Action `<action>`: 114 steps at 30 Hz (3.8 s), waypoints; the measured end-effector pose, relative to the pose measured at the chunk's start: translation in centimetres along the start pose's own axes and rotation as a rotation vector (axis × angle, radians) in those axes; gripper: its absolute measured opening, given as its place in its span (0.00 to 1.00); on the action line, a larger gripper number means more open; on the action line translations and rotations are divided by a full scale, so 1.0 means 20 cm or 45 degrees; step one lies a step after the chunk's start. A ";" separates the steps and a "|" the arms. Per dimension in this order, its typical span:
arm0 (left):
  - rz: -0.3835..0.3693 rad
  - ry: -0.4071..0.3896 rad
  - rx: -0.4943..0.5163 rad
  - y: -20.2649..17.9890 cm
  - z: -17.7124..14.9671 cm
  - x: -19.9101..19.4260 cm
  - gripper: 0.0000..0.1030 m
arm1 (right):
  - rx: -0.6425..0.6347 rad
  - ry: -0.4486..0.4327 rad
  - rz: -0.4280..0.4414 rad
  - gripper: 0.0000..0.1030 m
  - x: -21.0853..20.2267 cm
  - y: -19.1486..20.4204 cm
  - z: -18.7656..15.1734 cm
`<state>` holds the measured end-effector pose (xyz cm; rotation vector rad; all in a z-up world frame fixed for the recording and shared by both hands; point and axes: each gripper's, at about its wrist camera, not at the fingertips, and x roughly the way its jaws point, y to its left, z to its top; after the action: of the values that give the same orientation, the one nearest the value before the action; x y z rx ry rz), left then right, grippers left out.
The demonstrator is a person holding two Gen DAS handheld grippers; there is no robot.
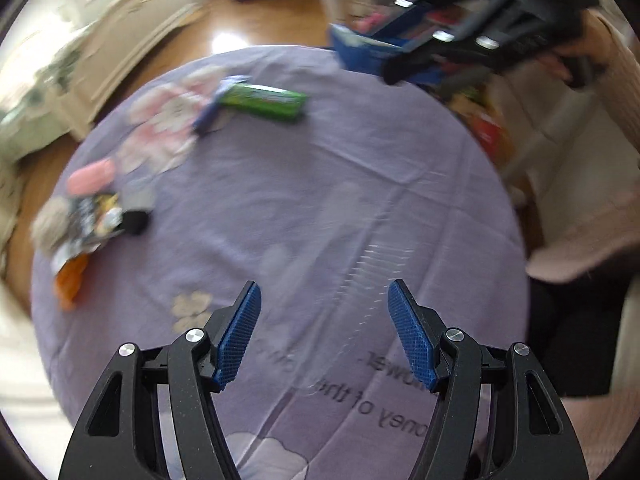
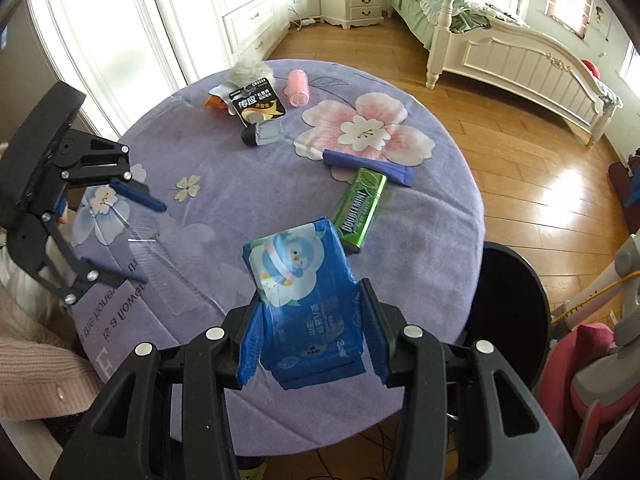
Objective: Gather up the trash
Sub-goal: 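Grasp the clear plastic tray with the left tool, then carry the clear tray and blue wipe packet to the bin and release both, then grasp the green Doublemint gum can with the right tool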
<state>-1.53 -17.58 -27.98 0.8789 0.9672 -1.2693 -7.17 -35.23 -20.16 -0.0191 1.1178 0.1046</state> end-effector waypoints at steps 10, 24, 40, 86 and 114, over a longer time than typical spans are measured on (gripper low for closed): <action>-0.107 0.113 0.056 0.06 0.02 0.15 0.16 | 0.045 -0.022 -0.035 0.42 -0.06 0.05 0.02; 0.122 -0.103 -0.122 0.15 0.17 -0.10 0.16 | 0.060 -0.026 -0.063 0.42 -0.06 -0.02 0.05; 0.202 -0.304 -0.090 0.08 0.88 0.04 0.17 | 0.214 -0.084 -0.361 0.42 -0.17 -0.41 -0.06; 0.239 -0.382 -0.377 0.34 1.13 0.14 0.60 | 0.490 -0.112 -0.391 0.89 -0.04 -0.87 -0.08; 0.154 -0.260 -0.152 0.63 0.62 0.33 0.62 | 0.255 0.119 -0.158 0.29 0.51 -0.26 0.26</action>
<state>12.40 -30.15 -29.67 0.6901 0.8070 -1.1610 2.47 -39.34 -27.17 0.0865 1.2135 -0.1202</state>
